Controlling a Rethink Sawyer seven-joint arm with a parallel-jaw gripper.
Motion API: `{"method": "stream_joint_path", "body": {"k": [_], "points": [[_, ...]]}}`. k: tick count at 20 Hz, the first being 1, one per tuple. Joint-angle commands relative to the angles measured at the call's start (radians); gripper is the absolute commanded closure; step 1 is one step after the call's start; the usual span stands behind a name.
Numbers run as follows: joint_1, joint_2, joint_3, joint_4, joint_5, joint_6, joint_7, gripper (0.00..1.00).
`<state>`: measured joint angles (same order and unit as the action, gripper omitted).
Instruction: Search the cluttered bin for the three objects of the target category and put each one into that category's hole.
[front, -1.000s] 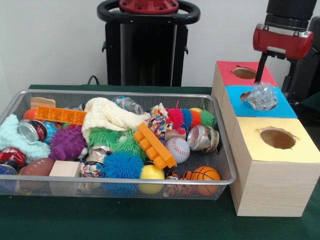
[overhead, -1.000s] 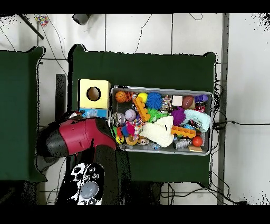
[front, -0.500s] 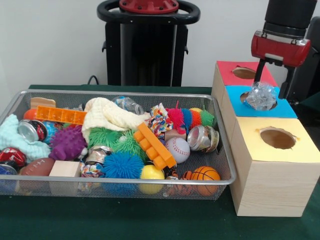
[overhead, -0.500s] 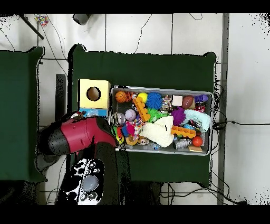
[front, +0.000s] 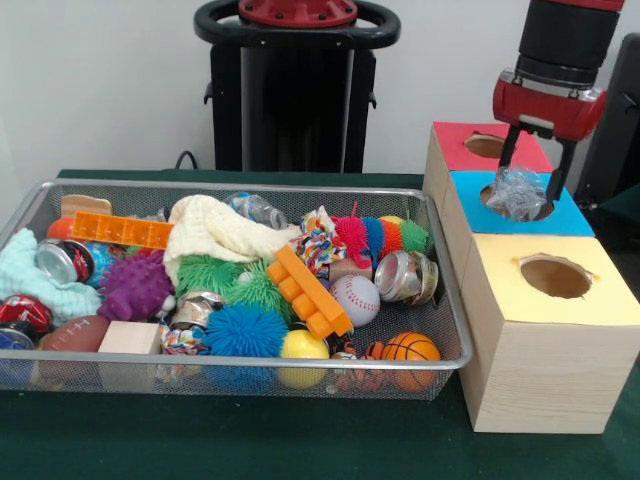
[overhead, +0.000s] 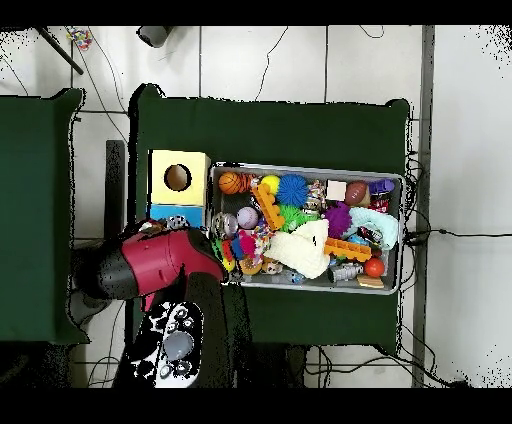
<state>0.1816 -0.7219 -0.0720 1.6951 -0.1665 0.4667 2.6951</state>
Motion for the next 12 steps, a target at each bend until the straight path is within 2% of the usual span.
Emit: {"method": "stream_joint_path", "body": {"k": [1,12], "points": [[-0.063,-0.130,0.050,0.212,-0.001,-0.027,-0.007,0.00],[-0.079,-0.128,0.025,0.322,-0.043,-0.191,0.043,0.00]]}}
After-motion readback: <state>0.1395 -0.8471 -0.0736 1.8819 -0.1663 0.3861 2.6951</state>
